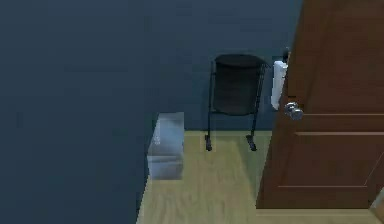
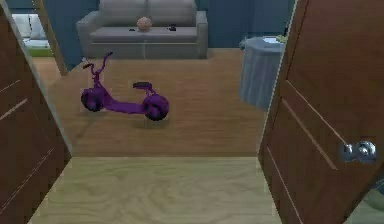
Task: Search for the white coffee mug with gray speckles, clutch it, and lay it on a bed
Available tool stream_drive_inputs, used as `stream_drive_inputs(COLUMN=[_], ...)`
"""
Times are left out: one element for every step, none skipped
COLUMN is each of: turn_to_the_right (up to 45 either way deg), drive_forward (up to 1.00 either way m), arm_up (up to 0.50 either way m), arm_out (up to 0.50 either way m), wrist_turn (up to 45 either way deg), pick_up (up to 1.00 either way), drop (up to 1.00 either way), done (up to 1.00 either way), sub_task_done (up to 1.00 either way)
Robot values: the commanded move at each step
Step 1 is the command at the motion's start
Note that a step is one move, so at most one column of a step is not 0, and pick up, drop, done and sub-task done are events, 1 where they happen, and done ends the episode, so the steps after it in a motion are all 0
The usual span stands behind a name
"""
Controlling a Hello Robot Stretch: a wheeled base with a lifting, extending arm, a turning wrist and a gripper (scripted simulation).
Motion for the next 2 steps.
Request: stream_drive_inputs(turn_to_the_right=[45.0,45.0], drive_forward=[0.00,0.00], arm_up=[0.00,0.00], arm_out=[0.00,0.00], wrist_turn=[0.0,0.0], pick_up=[0.00,0.00], drop=[0.00,0.00], done=[0.00,0.00], sub_task_done=[0.00,0.00])
